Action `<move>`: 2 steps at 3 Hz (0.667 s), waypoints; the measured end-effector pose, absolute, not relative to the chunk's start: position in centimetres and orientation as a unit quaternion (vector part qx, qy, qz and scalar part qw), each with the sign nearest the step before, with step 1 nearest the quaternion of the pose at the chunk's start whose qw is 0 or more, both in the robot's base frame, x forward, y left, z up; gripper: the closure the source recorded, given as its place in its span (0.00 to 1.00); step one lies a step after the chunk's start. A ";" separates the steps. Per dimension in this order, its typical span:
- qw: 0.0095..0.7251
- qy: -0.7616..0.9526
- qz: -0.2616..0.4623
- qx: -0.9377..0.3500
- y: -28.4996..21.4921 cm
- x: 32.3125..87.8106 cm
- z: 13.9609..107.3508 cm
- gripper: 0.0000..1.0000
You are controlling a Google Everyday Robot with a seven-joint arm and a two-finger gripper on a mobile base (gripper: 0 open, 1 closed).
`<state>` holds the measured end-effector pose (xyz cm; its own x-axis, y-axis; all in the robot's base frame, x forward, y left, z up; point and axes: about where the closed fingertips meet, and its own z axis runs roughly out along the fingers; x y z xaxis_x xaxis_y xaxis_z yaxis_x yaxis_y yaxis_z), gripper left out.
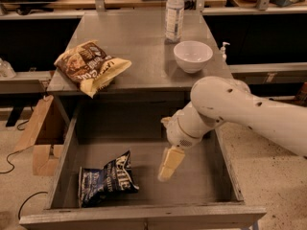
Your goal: Pick blue chip bag from top drawer and place on counter
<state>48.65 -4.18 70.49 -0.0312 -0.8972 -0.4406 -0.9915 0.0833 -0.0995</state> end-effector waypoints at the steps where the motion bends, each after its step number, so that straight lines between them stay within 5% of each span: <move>1: 0.207 0.705 0.138 -0.664 -3.0 48.4 69.6 0.00; 2: 0.205 0.695 0.150 -0.673 -1.3 48.6 68.8 0.00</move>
Offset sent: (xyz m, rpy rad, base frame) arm 0.0052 0.0286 -0.0152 0.0552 0.0281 0.0380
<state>48.59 -1.27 68.80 -0.0116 -0.8739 -0.4859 -0.9965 0.0504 -0.0669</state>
